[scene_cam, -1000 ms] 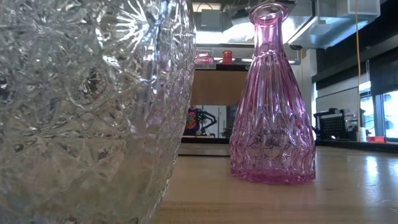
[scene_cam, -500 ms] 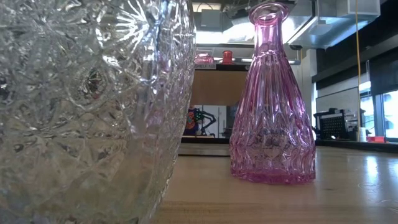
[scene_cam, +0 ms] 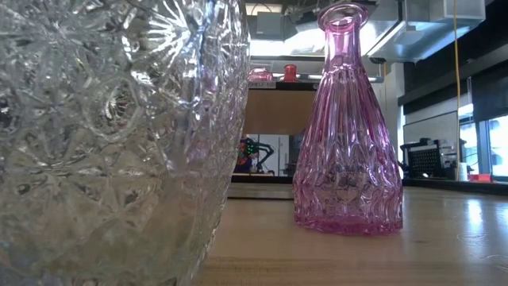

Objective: Sort vases onto shelf
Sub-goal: Put the red vase on the shelf aligned with the other red vase

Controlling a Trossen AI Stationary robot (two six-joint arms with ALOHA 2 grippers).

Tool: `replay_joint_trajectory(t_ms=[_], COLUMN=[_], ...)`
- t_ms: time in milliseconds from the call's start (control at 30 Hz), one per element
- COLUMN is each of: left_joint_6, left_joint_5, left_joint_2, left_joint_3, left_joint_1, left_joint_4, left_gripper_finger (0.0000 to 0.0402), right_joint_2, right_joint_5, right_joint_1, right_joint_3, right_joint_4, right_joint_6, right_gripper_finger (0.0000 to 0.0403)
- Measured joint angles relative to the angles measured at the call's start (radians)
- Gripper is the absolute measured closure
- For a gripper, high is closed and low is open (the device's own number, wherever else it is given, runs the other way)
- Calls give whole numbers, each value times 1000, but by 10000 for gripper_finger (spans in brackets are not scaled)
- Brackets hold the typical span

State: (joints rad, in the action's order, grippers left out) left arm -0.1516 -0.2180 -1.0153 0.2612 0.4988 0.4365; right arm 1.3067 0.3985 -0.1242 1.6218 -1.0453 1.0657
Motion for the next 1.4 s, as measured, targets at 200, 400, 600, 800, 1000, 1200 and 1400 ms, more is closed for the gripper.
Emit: replay_joint_trajectory(t_ms=[200,400,600,800,1000,1200,1400], left_joint_6=[86,161,161,179,211,183,165], left_joint_5=[-1,24,164,241,290,370,343], left_joint_2=[0,1,-26,-144,-261,-343,-368], left_joint_3=[199,396,523,625,702,707,707], left_joint_1=[0,1,19,18,18,18,21], left_joint_4=[-192,-376,-479,-492,-484,-470,-420], left_gripper_finger=[269,269,268,268,268,268,268], right_joint_2=[0,0,0,0,0,0,0], right_joint_5=[0,1,27,29,13,1,1], right_joint_1=[0,0,0,0,-1,-1,-1], right_joint_3=[0,0,0,0,0,0,0], right_joint_4=[-3,-4,-4,-4,-2,1,1], right_joint_6=[0,-22,-26,-38,-39,-39,-39], right_gripper_finger=[402,402,402,402,402,402,402])
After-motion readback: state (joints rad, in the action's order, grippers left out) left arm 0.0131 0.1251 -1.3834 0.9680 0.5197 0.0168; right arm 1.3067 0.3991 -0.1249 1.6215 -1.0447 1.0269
